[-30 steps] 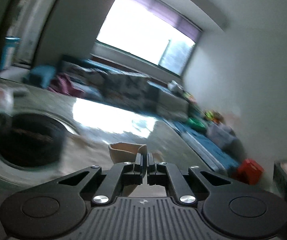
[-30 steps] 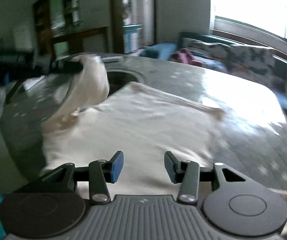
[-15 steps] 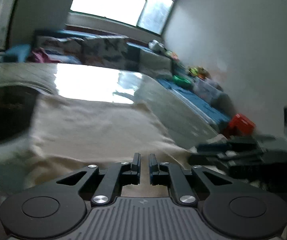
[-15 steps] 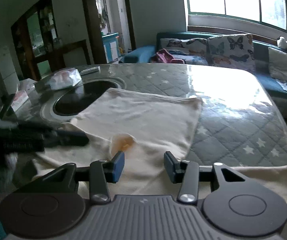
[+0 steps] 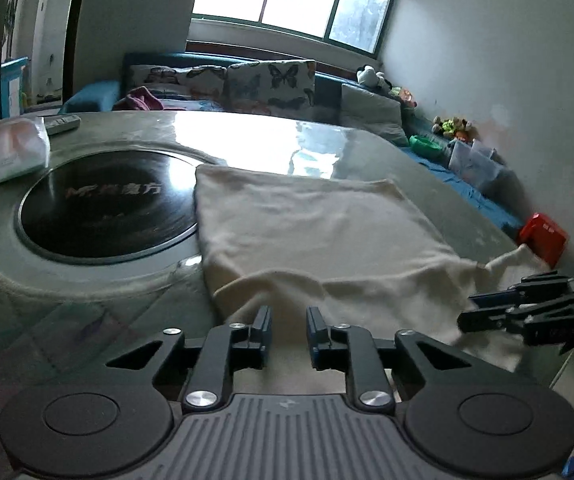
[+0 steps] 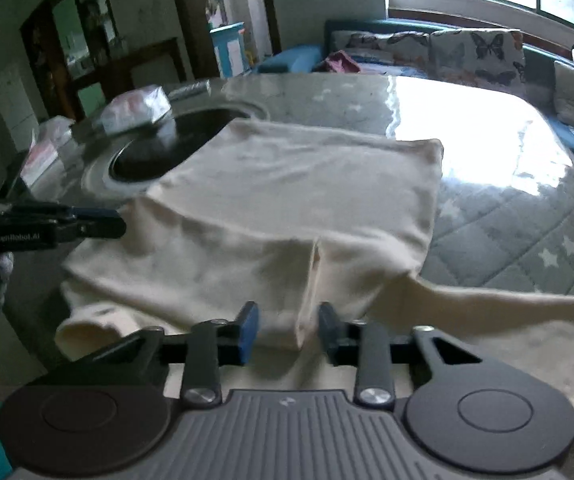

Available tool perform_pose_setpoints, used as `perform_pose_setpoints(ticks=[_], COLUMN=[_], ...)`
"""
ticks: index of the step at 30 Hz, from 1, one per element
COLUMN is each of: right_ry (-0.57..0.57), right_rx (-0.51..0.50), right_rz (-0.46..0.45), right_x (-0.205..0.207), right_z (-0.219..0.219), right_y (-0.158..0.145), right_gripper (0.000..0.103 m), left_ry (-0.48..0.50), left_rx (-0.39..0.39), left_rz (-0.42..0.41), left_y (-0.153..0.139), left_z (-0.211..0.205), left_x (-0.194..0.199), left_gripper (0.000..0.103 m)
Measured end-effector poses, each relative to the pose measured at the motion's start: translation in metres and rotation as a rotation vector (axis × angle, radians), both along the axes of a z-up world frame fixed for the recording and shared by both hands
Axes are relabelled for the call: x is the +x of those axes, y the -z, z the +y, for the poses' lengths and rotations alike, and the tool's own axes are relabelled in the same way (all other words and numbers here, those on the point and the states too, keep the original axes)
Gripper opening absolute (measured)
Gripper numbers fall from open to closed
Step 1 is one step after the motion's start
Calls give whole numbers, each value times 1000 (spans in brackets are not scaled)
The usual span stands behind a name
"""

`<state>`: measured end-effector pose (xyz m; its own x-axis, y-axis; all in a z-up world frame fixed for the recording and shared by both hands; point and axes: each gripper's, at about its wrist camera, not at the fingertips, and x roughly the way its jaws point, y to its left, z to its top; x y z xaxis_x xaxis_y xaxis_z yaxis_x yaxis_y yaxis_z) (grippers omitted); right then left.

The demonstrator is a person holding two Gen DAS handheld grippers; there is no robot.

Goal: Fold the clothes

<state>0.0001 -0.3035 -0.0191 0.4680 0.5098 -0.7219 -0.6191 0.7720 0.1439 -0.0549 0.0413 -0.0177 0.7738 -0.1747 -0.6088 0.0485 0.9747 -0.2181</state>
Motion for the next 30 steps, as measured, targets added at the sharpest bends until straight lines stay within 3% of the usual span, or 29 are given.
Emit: perform_pose_setpoints(ticks=[2, 6, 12, 14, 18, 23, 28, 30], right_ry=[-4, 11, 39, 57, 49, -2, 96, 190], right_rx=[-14, 10, -45, -57, -10, -26, 38, 32], right_rz=[-24, -83, -55, -85, -146, -99, -106, -119], right_x=[-5, -15, -21, -23, -26, -17, -17, -14], right_z=[3, -2, -7, -9, -8, 5, -25, -48], right_y=[0, -20, -15, -14, -25, -6, -14, -16], right_gripper=[6, 5, 8, 8, 9, 9, 16, 18], left_ry=[3, 24, 42, 43, 23, 21, 30, 50], left_rx=[6, 12, 6, 4, -2, 28, 41, 43], left_rz=[12, 4, -37, -47, -26, 3, -4, -17], left_y=[4, 0, -12, -15, -7, 5, -4, -10], left_z=[3, 3, 1, 1, 5, 5, -1, -8], left_x=[-4, -8, 4, 10, 29, 34, 35, 35], left_gripper=[24, 24, 24, 23, 21, 21, 23, 23])
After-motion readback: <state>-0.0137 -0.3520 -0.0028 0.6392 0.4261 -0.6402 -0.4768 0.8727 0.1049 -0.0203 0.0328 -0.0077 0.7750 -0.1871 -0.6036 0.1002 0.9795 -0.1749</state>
